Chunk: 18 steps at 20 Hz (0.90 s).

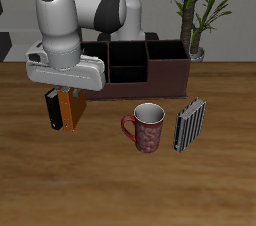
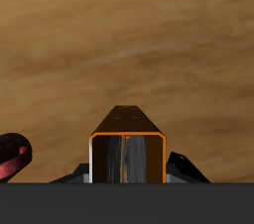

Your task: Place the right striped book into the back desk caddy's left compartment and place the orange book into the back desk caddy's left compartment and place the red mug into the back desk caddy's right compartment

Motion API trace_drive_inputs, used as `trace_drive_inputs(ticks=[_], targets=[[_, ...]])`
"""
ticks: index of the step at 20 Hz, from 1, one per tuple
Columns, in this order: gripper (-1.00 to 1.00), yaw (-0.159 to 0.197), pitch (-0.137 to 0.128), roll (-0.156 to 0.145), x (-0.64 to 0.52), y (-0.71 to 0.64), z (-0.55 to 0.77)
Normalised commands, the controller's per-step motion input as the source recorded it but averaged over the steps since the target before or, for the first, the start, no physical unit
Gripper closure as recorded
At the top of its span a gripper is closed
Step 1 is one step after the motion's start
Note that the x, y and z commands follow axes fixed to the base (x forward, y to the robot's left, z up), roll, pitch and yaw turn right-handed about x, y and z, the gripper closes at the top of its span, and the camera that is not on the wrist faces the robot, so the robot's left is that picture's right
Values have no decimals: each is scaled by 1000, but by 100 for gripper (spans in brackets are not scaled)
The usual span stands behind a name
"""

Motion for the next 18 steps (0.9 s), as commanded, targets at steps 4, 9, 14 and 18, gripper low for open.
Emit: trace_drive_inputs(ticks=[4, 9, 14, 18], targets=[[100, 51, -11, 22, -539, 106, 263], [100, 60, -48, -24, -610, 29, 238], [100, 36, -3, -6, -620, 25, 135], [100, 45, -60, 8, -611, -39, 190]])
